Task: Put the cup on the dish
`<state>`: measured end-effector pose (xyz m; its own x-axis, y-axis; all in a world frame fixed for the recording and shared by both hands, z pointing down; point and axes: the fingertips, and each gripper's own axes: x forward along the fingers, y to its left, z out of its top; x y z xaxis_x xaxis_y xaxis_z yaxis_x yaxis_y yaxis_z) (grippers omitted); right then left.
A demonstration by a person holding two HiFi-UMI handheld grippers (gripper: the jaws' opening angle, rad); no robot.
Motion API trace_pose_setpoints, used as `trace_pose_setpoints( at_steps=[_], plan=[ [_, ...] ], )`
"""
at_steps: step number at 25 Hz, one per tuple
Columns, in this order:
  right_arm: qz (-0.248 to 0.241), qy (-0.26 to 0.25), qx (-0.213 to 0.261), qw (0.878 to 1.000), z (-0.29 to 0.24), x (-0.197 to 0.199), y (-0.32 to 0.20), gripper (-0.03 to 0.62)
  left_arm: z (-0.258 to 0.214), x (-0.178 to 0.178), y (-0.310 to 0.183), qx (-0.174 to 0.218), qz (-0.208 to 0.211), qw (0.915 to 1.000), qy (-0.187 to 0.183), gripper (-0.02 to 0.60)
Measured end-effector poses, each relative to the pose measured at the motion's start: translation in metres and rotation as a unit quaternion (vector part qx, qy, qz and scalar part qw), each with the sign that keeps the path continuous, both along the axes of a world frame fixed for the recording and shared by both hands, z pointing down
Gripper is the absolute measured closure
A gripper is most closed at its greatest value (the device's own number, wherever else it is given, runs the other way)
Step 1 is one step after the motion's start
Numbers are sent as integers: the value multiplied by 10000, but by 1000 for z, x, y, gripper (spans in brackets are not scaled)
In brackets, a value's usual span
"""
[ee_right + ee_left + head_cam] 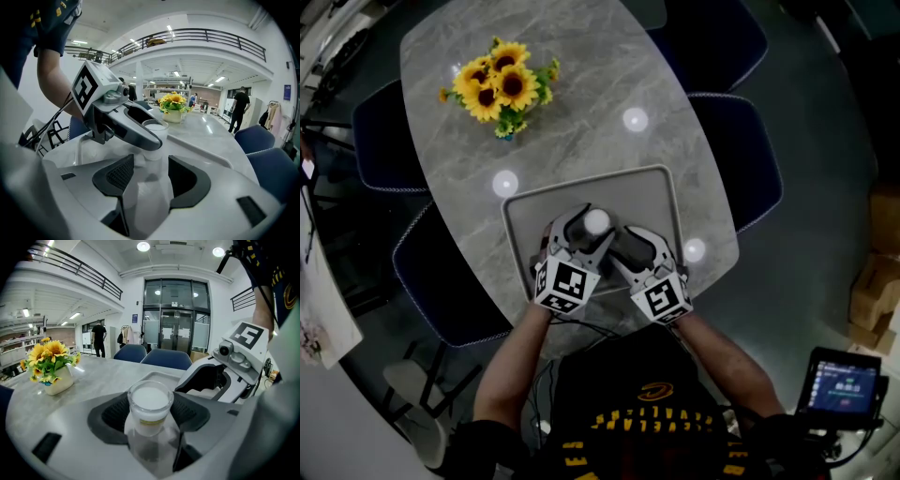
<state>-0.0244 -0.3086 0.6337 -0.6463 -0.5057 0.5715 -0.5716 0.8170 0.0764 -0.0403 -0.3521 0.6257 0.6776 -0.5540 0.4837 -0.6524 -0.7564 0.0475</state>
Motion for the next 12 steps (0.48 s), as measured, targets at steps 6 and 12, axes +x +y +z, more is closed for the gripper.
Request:
trace_pose_setpoints(
  at_steps=[6,12],
  plan=[
    [68,-40,-51,10000,1,2,1,361,0,0,0,10,-57,9999,148,311],
    [57,-48,-77,9999,2,4,2,361,2,1,-1,16,-113,9998,156,311]
  ],
)
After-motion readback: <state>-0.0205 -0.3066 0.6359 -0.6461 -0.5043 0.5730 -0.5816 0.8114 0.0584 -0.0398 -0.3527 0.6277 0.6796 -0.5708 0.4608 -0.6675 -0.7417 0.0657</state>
